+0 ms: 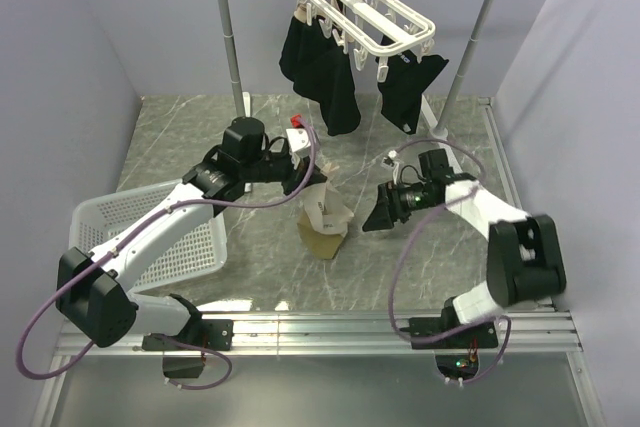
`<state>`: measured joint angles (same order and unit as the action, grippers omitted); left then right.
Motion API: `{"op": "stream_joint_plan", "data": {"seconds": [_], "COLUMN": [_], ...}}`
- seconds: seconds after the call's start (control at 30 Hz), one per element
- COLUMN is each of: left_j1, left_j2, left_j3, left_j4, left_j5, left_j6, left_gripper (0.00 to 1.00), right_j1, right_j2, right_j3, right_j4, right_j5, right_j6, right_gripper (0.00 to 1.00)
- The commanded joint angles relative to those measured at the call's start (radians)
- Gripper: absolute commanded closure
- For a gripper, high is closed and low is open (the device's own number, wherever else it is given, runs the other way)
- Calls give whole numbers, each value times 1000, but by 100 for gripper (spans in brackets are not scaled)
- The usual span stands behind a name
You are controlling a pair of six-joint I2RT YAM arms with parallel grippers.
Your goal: Clip the underwear to the hanger
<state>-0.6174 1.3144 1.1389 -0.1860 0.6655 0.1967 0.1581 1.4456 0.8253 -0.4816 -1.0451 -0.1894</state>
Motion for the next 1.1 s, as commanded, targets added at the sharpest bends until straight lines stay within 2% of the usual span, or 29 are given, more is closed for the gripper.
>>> {"op": "stream_joint_plan", "data": {"seconds": [0.0, 0.13, 0.5, 0.6, 0.63, 0.67, 0.7, 0.73, 0.83, 0.87, 0.97, 1.07], "left_j1": [11, 16, 39, 44, 48, 59, 65, 73, 105, 113, 123, 123], "left_j2": [-15, -6, 5, 2, 2, -1, -6, -7, -38, -50, -109, -191], "left_j3": [18, 28, 48, 51, 53, 48, 47, 41, 15, 7, -33, -85], "left_j4": [65, 66, 82, 83, 82, 82, 83, 91, 114, 126, 125, 111], "left_j5": [54, 68, 98, 91, 85, 82, 77, 60, -15, -114, -257, -343], "left_j6": [-32, -36, -48, -51, -55, -63, -74, -106, -190, -228, -293, -341], "left_gripper": [100, 100, 100, 100, 100, 100, 100, 100, 100, 100, 100, 99], "right_j1": [-2, 14, 153, 153, 153, 153, 149, 144, 94, 78, 23, 0], "right_j2": [143, 180, 286, 283, 268, 225, 201, 144, 34, -47, -202, -339], "right_j3": [86, 87, 126, 118, 112, 100, 98, 97, 77, 75, 86, 98], "right_j4": [31, 130, 348, 415, 426, 436, 417, 400, 301, 264, 109, -1], "right_j5": [-16, -36, 30, -15, -32, -38, -41, -30, -13, 8, 61, 143], "right_j6": [-7, 37, 145, 163, 165, 163, 156, 131, 56, 29, -70, -133], "right_gripper": [19, 18, 18, 37, 58, 71, 89, 100, 100, 100, 100, 100]}}
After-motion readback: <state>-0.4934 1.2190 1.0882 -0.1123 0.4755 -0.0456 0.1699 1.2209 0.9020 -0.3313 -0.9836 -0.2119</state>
